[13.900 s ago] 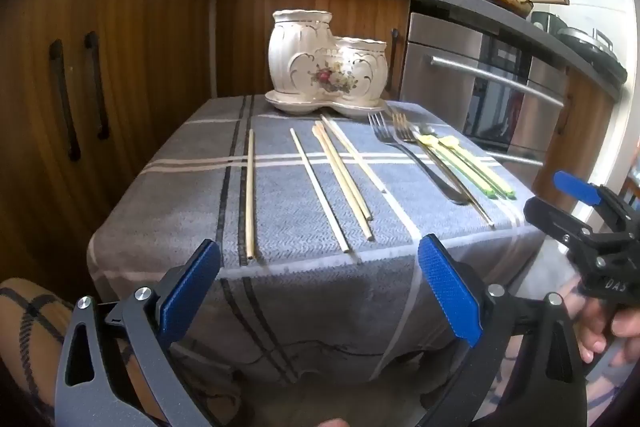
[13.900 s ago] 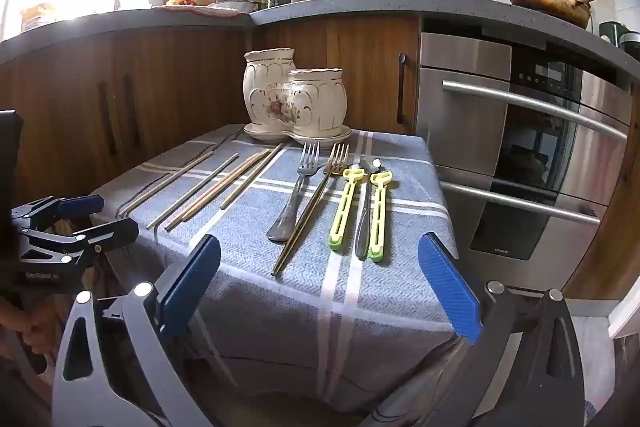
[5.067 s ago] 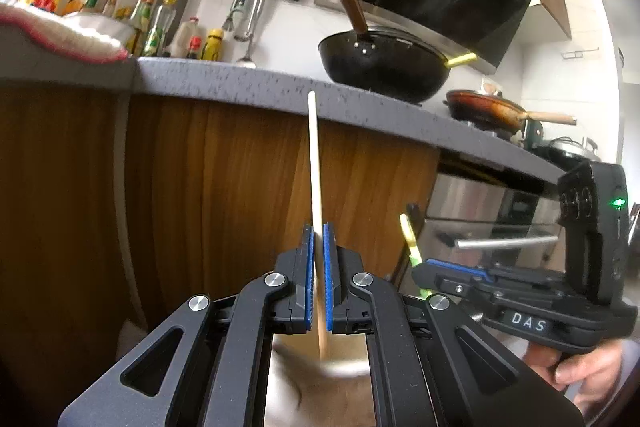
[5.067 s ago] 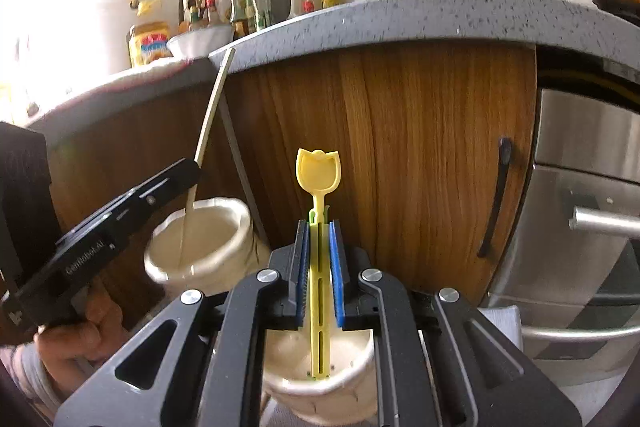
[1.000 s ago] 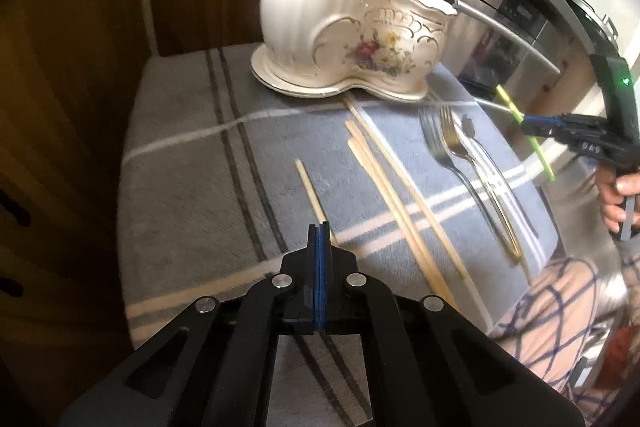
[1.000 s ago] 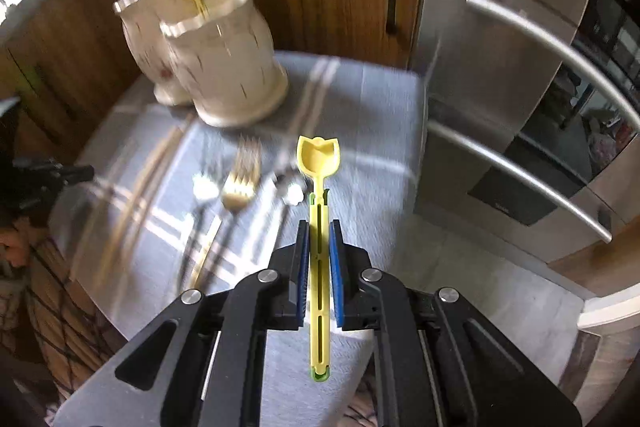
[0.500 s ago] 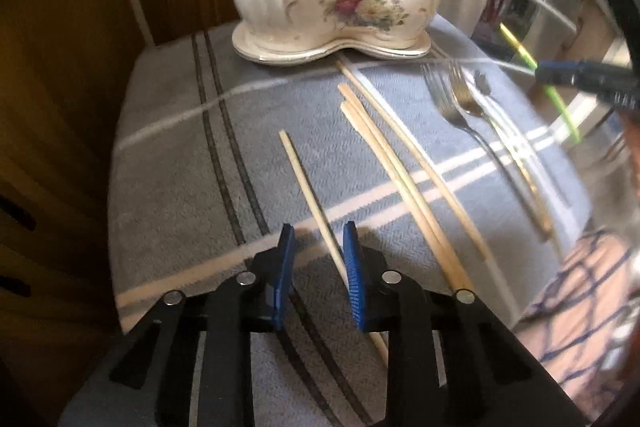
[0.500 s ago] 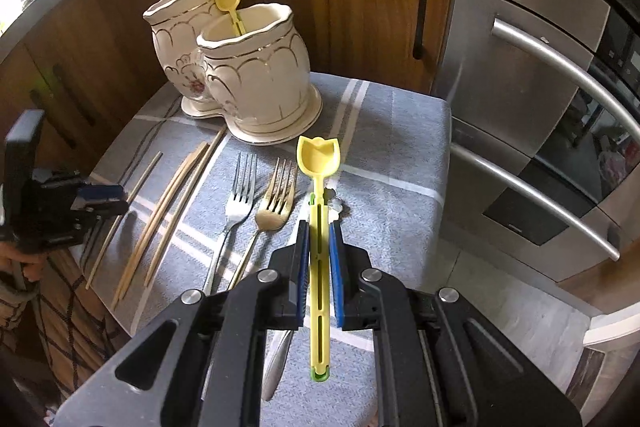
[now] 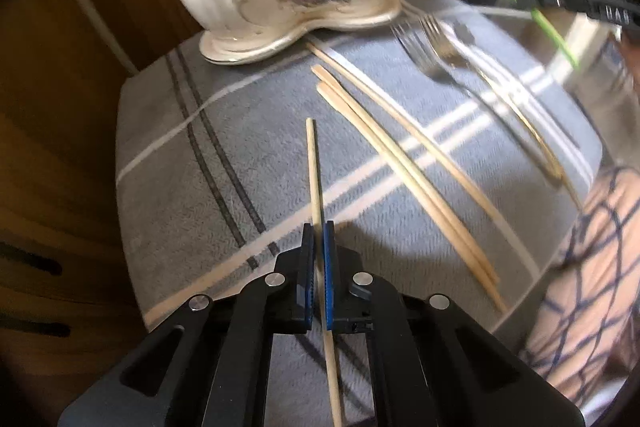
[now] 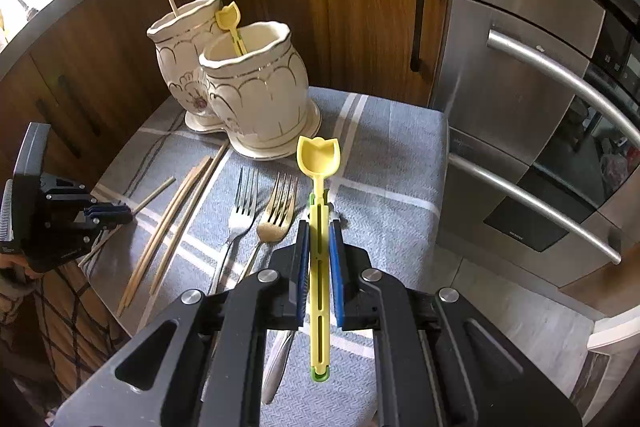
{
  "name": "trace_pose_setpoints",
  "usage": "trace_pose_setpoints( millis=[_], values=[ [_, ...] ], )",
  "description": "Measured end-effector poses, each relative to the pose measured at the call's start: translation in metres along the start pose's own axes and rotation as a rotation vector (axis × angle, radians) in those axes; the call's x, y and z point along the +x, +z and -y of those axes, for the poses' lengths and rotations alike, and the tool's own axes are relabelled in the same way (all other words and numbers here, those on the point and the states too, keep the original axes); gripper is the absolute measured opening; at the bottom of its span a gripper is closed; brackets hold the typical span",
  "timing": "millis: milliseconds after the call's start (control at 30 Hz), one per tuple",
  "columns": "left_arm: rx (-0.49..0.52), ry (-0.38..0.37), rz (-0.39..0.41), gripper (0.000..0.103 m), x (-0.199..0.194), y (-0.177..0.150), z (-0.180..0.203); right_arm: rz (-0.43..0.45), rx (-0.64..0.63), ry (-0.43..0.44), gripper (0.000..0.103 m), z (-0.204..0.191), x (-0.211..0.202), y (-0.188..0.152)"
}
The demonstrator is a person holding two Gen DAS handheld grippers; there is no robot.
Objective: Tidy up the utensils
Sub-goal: 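Close left tool on the chopstick while right tool lifts the yellow utensil, then carry the chopstick and yellow utensil up over the ceramic holder pots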
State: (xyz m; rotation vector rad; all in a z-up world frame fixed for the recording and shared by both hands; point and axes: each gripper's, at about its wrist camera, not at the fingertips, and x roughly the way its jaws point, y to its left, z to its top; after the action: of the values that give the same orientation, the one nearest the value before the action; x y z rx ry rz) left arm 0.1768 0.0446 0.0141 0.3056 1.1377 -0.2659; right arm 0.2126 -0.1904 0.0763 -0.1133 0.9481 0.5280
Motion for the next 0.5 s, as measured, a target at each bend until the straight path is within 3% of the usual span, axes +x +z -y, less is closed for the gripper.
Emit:
trace_pose_setpoints(
  millis=[233,400,500],
  values=[
    [0.05,0.005,-0.054,0.005,0.002,0.006,0.003,0.016,-0.008,0.009,0.009,-0.002,-0.003,0.002],
    [0.028,0.019,0.011,0.004,-0.001,0.0,0.005,0.033,-0.001,0.016,0.009,-0.001,-0.007,0.003],
    [-0.014,0.0,0.089,0.004,-0.014,0.001,-0.001,0.046,0.0,0.022,0.009,-0.004,-0.009,0.006]
  ],
)
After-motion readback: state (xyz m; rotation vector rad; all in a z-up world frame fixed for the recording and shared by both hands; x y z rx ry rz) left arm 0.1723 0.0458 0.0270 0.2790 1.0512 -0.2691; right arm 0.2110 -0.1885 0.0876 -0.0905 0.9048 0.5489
